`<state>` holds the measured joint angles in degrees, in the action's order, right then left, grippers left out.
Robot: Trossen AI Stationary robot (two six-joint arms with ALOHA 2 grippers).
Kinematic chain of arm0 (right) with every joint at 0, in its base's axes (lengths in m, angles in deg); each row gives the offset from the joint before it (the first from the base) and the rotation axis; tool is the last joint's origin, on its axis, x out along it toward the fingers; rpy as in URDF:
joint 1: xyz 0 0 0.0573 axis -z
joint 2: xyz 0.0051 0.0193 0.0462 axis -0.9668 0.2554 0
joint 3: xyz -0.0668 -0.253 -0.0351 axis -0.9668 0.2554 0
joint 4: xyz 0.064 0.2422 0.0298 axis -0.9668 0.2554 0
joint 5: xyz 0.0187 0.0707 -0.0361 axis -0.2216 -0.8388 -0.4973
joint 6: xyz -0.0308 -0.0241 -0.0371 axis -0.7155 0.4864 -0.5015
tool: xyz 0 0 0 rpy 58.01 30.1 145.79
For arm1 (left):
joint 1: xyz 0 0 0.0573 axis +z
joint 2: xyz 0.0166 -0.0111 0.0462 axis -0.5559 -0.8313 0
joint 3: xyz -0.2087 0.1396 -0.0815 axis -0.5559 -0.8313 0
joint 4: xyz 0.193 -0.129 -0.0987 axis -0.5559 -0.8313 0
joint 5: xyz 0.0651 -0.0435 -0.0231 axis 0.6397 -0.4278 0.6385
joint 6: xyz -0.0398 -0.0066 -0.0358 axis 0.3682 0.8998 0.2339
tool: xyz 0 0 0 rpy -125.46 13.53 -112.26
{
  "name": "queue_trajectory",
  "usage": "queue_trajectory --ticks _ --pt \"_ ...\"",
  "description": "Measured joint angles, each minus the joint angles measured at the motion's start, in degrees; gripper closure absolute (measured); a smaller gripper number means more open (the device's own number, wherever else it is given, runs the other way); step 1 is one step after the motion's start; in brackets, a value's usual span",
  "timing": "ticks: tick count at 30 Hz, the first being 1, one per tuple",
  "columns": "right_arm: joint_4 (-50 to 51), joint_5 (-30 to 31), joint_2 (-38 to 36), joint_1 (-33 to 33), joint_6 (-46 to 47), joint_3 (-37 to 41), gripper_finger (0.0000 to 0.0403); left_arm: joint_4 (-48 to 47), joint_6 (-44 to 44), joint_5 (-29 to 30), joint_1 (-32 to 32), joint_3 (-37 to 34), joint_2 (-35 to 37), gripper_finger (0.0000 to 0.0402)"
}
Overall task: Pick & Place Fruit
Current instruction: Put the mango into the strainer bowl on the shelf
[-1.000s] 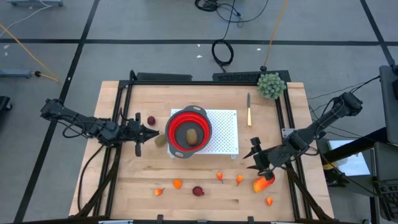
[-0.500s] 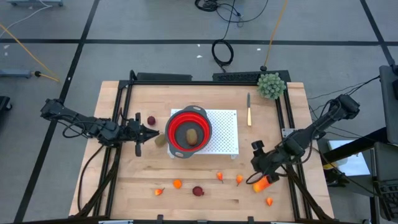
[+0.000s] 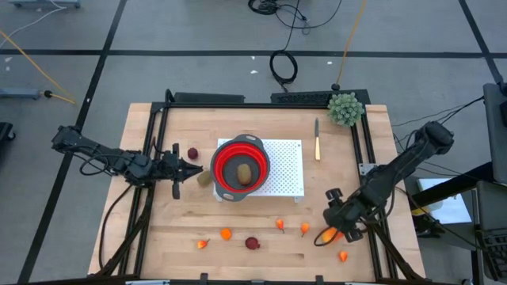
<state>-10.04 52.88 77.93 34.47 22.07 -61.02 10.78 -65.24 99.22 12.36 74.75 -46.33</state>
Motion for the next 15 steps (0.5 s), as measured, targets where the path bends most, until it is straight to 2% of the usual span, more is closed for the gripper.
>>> queue_trajectory --ticks 15 --pt "0.02 -0.01 -6.55 0.00 9.26 0.00 0.0204 0.04 0.83 0.00 -0.02 0.00 0.00 0.0376"
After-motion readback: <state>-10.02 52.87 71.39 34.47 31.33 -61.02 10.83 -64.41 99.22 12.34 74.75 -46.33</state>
